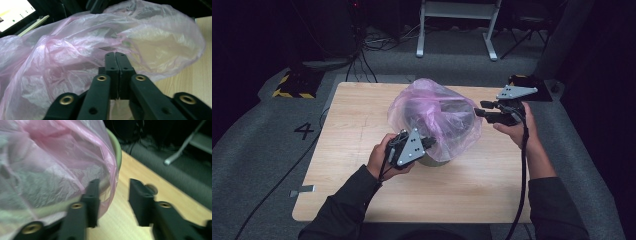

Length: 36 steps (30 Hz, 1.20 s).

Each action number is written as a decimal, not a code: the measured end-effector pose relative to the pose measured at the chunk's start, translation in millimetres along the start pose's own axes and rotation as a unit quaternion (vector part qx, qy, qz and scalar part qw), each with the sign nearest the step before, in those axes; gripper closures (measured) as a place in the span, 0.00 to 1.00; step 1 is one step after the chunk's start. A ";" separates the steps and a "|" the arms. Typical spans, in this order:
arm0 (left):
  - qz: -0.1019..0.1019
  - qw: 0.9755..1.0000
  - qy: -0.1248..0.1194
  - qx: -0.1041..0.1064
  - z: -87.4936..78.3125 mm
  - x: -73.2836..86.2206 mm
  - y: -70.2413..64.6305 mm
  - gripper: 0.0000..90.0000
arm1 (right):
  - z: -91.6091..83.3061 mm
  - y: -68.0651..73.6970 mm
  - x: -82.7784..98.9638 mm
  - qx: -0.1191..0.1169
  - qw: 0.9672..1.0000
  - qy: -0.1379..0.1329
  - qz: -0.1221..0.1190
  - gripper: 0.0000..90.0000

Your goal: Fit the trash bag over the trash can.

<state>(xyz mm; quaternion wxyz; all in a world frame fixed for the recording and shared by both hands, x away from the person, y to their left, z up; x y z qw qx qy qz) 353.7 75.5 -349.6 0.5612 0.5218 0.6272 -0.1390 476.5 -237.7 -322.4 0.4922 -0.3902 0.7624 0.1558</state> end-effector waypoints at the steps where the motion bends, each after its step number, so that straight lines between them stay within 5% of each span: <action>1: -0.001 1.000 0.000 0.005 0.0 0.5 0.7 1.00 | -2.1 -0.5 -2.6 0.005 1.000 -0.001 -0.005 0.57; 5: -0.003 1.000 -0.003 0.024 -1.5 1.5 2.0 1.00 | -10.9 3.8 -20.8 0.009 0.999 -0.045 -0.025 0.49; 9: -0.008 0.999 -0.003 0.036 1.5 2.8 2.7 1.00 | -1.4 20.6 -43.2 -0.025 0.994 -0.059 -0.088 0.53; 13: -0.008 0.999 -0.003 0.040 1.9 3.0 2.9 1.00 | 27.2 35.4 -59.4 -0.034 0.988 -0.016 -0.148 0.55; 17: -0.009 0.999 -0.002 0.048 1.2 4.7 4.0 1.00 | 51.6 39.4 -66.3 -0.019 0.984 0.018 -0.174 0.56; 23: -0.005 0.998 0.001 0.065 0.0 6.6 2.7 1.00 | 73.7 35.9 -67.0 0.023 0.982 0.051 -0.183 0.92; 26: -0.006 0.997 0.007 0.072 -0.2 9.0 0.8 1.00 | 74.6 32.7 -66.9 0.040 0.982 0.055 -0.176 1.00; 30: 0.004 0.996 0.019 0.082 0.9 14.2 -1.6 1.00 | 74.5 18.8 -66.0 0.057 0.987 0.061 -0.136 1.00; 33: 0.009 0.996 0.034 0.087 1.2 19.7 -3.5 1.00 | 74.9 0.7 -63.5 0.064 0.993 0.060 -0.077 1.00; 36: 0.010 0.995 0.044 0.091 -0.5 25.4 -3.2 1.00 | 75.1 -12.0 -60.9 0.071 0.995 0.058 -0.043 1.00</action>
Point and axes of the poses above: each handheld gripper's, and its own axes: z roughly forward along the jaws, x roughly out of its underside, y roughly to its left, the point moved 1 cm from there along z, roughly forward along the jaws, and after that the axes turned 4 degrees about -y, right-handed, at the moved point
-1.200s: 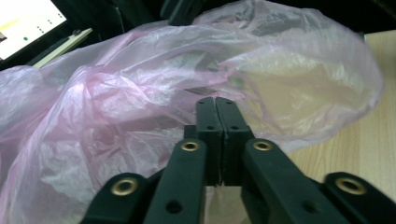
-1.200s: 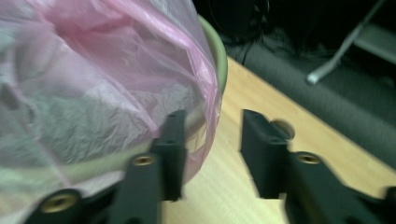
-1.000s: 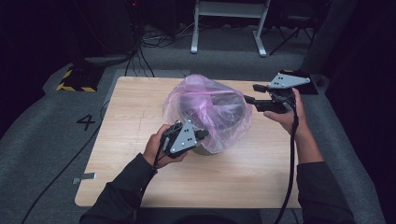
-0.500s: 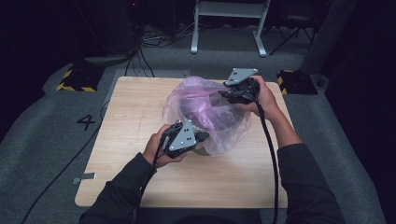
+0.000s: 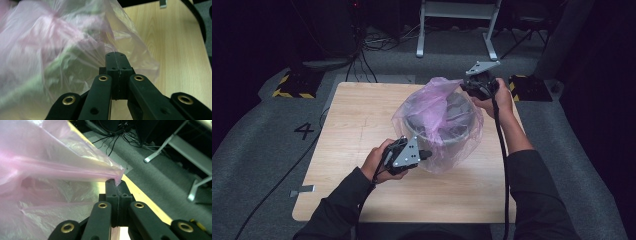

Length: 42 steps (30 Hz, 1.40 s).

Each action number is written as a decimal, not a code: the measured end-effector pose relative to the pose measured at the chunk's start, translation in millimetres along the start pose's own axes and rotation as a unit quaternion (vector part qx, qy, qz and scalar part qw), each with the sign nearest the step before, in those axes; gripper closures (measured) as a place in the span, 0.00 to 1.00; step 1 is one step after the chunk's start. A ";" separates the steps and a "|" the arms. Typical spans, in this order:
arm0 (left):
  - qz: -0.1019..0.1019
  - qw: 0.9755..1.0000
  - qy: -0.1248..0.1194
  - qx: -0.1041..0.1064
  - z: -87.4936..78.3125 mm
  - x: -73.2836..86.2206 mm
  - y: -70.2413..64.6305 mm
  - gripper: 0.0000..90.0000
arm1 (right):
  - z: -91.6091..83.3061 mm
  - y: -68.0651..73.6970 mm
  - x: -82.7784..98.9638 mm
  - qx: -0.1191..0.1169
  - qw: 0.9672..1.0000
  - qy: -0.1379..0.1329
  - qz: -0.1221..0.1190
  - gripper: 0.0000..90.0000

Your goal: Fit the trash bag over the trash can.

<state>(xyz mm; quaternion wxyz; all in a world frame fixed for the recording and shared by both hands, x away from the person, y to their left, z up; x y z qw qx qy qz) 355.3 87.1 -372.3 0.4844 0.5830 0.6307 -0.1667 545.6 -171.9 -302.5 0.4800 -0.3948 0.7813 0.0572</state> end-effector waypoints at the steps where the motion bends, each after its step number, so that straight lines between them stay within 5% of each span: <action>1: -0.003 1.000 0.003 0.002 -0.5 1.7 0.1 1.00 | 1.7 -4.9 1.8 -0.002 1.000 0.001 0.011 1.00; 13: -0.022 0.999 0.030 0.015 -5.5 28.6 1.7 1.00 | 29.9 -29.4 25.2 0.007 0.997 0.034 0.065 1.00; 19: -0.032 0.998 0.039 0.029 -1.2 39.6 -3.8 1.00 | 42.9 -26.9 40.5 -0.017 0.996 0.040 0.083 1.00; 24: -0.024 0.998 0.058 0.019 5.1 44.5 -12.2 1.00 | 50.8 -20.6 50.6 -0.042 0.994 0.043 0.088 1.00; 27: -0.019 0.999 0.039 0.019 0.3 44.6 -13.4 1.00 | 49.7 -19.1 53.5 -0.045 0.994 0.037 0.094 1.00; 28: -0.030 0.999 0.018 0.004 -4.4 43.1 -13.1 0.99 | 48.6 -18.8 53.5 -0.044 0.994 0.035 0.092 1.00; 29: -0.040 0.999 0.011 -0.012 -8.7 40.7 -11.2 0.74 | 45.9 -19.0 52.8 -0.044 0.995 0.027 0.090 1.00; 30: -0.054 0.998 0.001 -0.021 -13.8 38.5 -9.6 0.61 | 43.1 -19.6 51.9 -0.040 0.995 0.022 0.091 1.00; 34: -0.087 0.993 -0.070 -0.028 -42.4 27.4 -3.7 0.31 | 31.1 -21.8 45.1 -0.029 0.996 0.003 0.088 1.00; 38: -0.094 0.989 -0.090 -0.073 -58.8 13.9 10.1 0.23 | 21.7 -22.5 38.8 -0.017 0.997 -0.005 0.076 0.99; 42: -0.119 0.983 -0.097 -0.105 -58.3 8.5 42.1 0.28 | 20.8 -23.5 36.2 -0.012 0.998 0.002 0.066 0.97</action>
Point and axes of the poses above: each handheld gripper's, and its own axes: z roughly forward along the jaws, x roughly out of its underside, y roughly to its left, the point moved 1 cm from there along z, roughly forward along the jaws, and after that the axes turned 4 degrees about -y, right-handed, at the moved point
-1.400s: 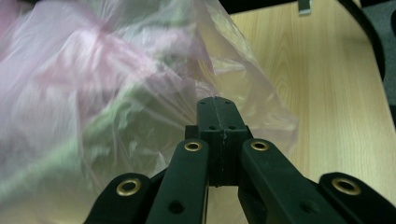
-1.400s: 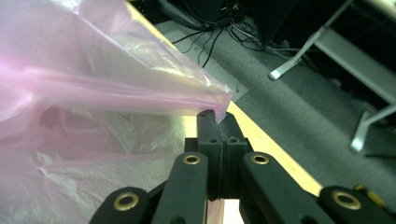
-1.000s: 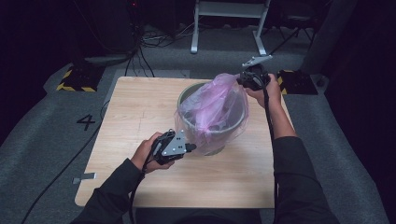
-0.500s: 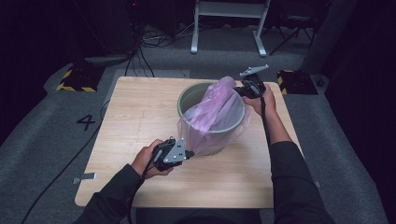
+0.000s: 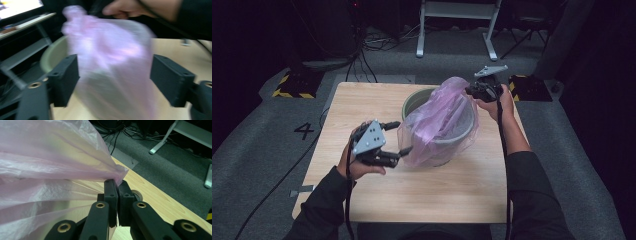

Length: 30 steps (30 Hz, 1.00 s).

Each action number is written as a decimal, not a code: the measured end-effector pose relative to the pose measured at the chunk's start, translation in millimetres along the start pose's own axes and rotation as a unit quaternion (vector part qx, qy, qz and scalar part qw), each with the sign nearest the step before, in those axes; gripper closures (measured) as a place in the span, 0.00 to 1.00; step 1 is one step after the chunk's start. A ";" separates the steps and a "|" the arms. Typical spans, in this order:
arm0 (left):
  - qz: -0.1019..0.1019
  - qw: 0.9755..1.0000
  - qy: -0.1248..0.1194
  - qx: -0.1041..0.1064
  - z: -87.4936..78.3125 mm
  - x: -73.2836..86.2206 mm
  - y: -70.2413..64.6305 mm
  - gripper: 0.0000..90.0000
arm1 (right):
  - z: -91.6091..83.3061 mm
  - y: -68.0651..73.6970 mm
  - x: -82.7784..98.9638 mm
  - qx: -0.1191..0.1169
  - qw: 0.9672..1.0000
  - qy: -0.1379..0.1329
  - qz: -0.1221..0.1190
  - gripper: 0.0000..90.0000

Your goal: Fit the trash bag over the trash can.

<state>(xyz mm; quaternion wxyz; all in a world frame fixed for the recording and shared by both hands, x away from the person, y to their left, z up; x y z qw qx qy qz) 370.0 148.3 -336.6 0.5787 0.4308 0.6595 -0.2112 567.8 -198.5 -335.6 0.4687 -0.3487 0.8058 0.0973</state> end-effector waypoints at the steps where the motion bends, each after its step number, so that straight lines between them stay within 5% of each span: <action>1: -0.015 1.000 -0.003 0.002 4.6 0.2 7.8 0.30 | 0.6 -0.3 -0.3 0.001 1.000 0.002 -0.002 0.97; 4: -0.046 0.999 0.006 0.003 20.7 4.1 27.4 0.36 | 2.4 0.3 -0.9 0.001 1.000 0.002 -0.007 0.97; 9: -0.054 0.998 0.017 0.002 34.6 7.0 38.0 0.38 | 5.6 2.0 -1.5 0.000 1.000 0.002 -0.012 0.96; 11: -0.053 0.998 0.023 -0.016 37.7 7.0 41.3 0.44 | 5.7 2.3 -1.7 -0.001 1.000 0.001 -0.012 0.95; 20: -0.024 0.999 0.024 -0.026 42.6 14.5 53.7 1.00 | 5.4 5.4 -3.6 -0.008 1.000 -0.007 -0.017 0.95; 22: -0.027 0.998 0.028 -0.041 44.2 17.3 59.2 1.00 | 5.4 6.5 -4.1 -0.009 1.000 -0.010 -0.017 0.95; 30: -0.096 0.993 0.036 -0.059 57.2 42.1 92.4 1.00 | 16.8 6.1 -0.2 -0.019 1.000 0.005 -0.009 0.95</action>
Point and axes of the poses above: each handheld gripper's, and its own axes: z roughly forward along the jaws, x roughly out of its underside, y roughly to its left, the point moved 1 cm from there along z, roughly forward along the jaws, and after that the axes turned 4 degrees about -y, right-handed, at the moved point
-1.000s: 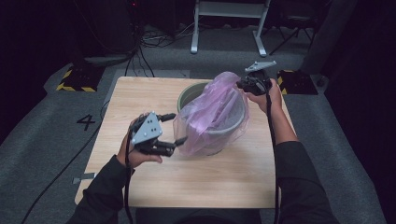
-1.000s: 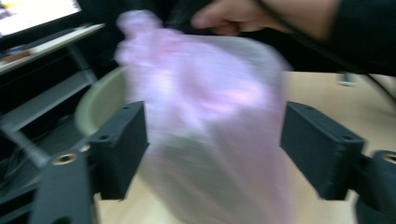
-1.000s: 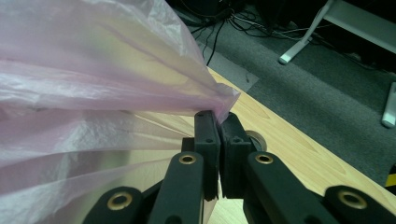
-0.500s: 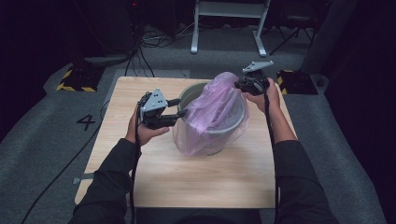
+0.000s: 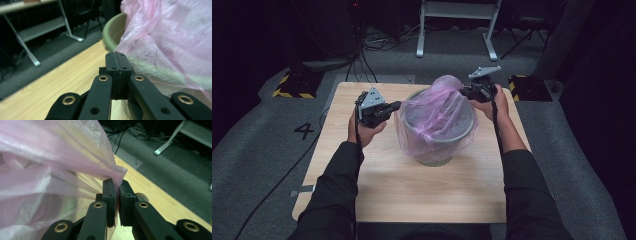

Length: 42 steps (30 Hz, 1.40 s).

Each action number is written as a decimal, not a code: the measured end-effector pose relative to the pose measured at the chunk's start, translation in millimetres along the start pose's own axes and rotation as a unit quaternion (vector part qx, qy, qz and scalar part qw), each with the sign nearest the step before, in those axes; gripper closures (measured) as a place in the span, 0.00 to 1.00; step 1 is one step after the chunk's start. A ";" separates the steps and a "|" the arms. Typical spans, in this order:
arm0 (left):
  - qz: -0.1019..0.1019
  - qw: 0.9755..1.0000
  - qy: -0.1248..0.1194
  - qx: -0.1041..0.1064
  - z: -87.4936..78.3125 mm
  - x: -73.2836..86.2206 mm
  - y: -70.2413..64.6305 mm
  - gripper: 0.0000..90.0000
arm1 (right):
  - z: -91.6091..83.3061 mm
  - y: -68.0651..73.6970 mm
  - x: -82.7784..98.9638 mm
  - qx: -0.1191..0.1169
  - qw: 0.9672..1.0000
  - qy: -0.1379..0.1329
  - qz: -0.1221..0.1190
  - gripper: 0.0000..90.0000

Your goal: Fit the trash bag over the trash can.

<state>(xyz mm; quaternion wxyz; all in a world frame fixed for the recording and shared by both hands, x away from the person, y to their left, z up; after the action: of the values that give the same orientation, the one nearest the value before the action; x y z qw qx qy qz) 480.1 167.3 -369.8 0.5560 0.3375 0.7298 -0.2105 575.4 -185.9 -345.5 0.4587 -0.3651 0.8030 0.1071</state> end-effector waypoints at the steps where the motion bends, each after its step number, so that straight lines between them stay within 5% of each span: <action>1: -0.012 1.000 0.000 0.000 2.6 3.1 3.3 1.00 | 2.9 -0.3 1.3 -0.004 1.000 0.005 0.001 0.96; 6: -0.060 0.998 0.019 0.011 21.0 22.1 15.8 1.00 | 8.6 -5.5 8.6 -0.029 0.999 0.001 0.033 0.99; 21: -0.092 0.992 0.086 0.027 64.2 54.6 15.5 1.00 | 33.9 -8.8 39.3 -0.058 0.995 0.039 0.068 1.00; 29: -0.099 0.989 0.107 0.024 55.3 75.4 19.2 1.00 | 27.9 -12.3 60.0 -0.060 0.994 0.033 0.087 0.99; 33: -0.103 0.991 0.089 -0.015 37.7 76.8 26.3 1.00 | 17.3 -16.2 68.2 -0.043 0.995 0.018 0.088 0.82; 34: -0.111 0.990 0.086 -0.031 34.5 75.6 27.2 0.82 | 11.5 -17.8 69.6 -0.035 0.996 0.009 0.084 0.75; 36: -0.114 0.989 0.079 -0.042 24.4 72.7 29.7 0.62 | 2.2 -21.6 71.5 -0.020 0.996 -0.002 0.087 0.69; 42: -0.098 0.993 0.056 -0.041 -15.5 64.0 29.2 0.32 | -33.7 -28.8 77.5 -0.009 0.997 -0.022 0.069 0.53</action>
<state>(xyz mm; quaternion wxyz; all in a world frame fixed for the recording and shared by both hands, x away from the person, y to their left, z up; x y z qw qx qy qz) 481.1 214.4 -424.4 0.5044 0.2528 0.7972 -0.2147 548.7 -261.2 -385.3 0.4645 -0.3108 0.8148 0.1538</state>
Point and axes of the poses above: each handheld gripper's, and its own axes: z roughly forward along the jaws, x roughly out of its underside, y roughly to its left, the point moved 1 cm from there along z, roughly forward along the jaws, and after that the axes turned 4 degrees about -y, right-handed, at the moved point
